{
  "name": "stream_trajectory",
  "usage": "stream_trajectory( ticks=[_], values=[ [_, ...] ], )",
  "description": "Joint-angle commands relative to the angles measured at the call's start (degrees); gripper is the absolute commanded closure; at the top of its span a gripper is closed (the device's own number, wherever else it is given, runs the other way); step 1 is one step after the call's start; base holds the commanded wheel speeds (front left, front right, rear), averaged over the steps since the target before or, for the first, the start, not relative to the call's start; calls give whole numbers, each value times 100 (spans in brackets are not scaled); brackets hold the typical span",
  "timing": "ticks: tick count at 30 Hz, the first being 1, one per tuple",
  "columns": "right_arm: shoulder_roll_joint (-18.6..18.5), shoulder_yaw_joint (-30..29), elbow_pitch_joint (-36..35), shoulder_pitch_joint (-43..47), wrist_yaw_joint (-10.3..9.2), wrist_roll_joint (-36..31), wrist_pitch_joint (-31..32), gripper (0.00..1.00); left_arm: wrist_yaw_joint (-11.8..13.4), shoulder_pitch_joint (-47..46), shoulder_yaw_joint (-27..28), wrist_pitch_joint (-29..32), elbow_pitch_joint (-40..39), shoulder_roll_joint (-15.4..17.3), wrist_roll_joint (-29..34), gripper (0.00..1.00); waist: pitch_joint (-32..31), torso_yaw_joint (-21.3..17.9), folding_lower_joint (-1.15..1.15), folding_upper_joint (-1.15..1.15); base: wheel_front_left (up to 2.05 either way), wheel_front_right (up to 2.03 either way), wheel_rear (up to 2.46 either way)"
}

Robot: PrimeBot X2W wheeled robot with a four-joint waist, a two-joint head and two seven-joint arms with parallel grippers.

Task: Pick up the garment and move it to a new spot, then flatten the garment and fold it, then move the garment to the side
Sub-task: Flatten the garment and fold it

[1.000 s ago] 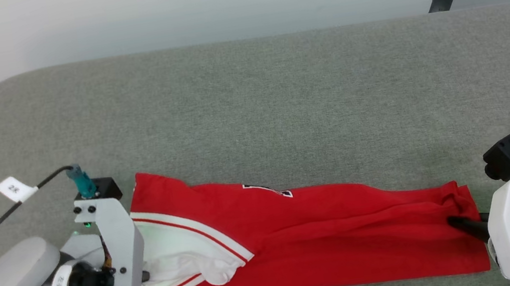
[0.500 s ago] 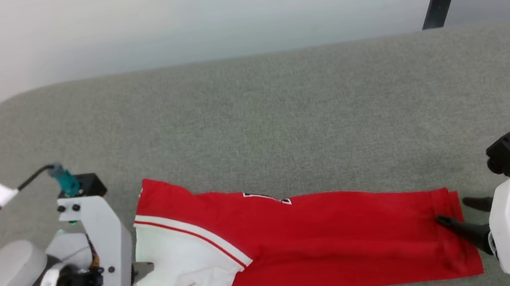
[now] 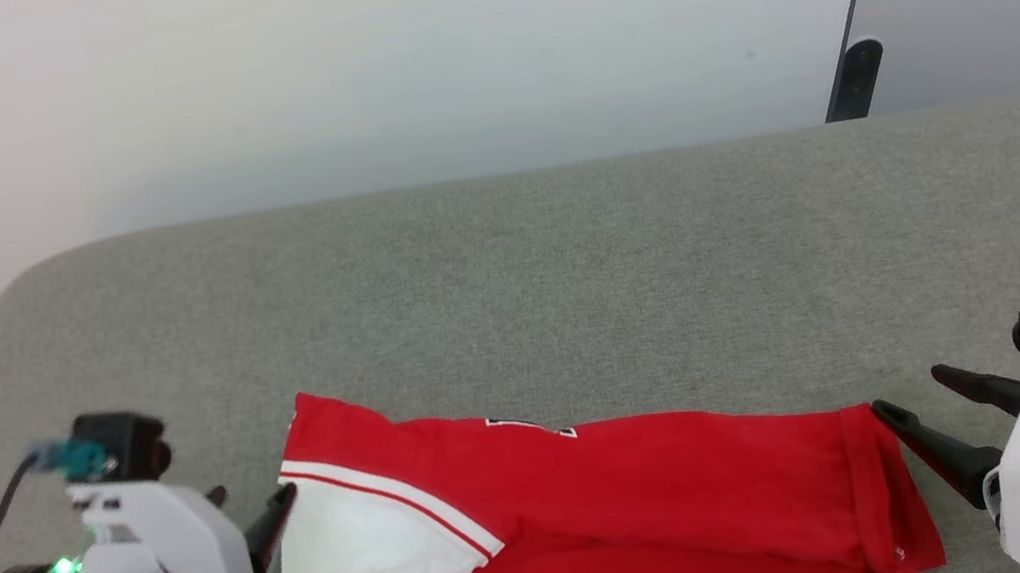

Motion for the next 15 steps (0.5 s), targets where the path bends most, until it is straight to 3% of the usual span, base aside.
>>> stream_trajectory(
  ticks=[1, 11, 15],
  values=[
    [16, -30, -20, 72, -7, -46, -118, 0, 2, 117, 51, -183, -13, -8, 54, 0, -37, -17, 0, 0, 0, 0, 0],
    [181, -372, 197, 434, -7, -372, -1146, 0, 88, 1130, 631, -2575, 132, -72, 295, 0, -183, -78, 0, 0, 0, 0, 0],
    [261, -522, 295, 635, -8, -399, -1098, 0, 159, 1597, 964, -2943, 211, -151, 372, 0, -225, -60, 0, 0, 0, 0, 0]
  ],
)
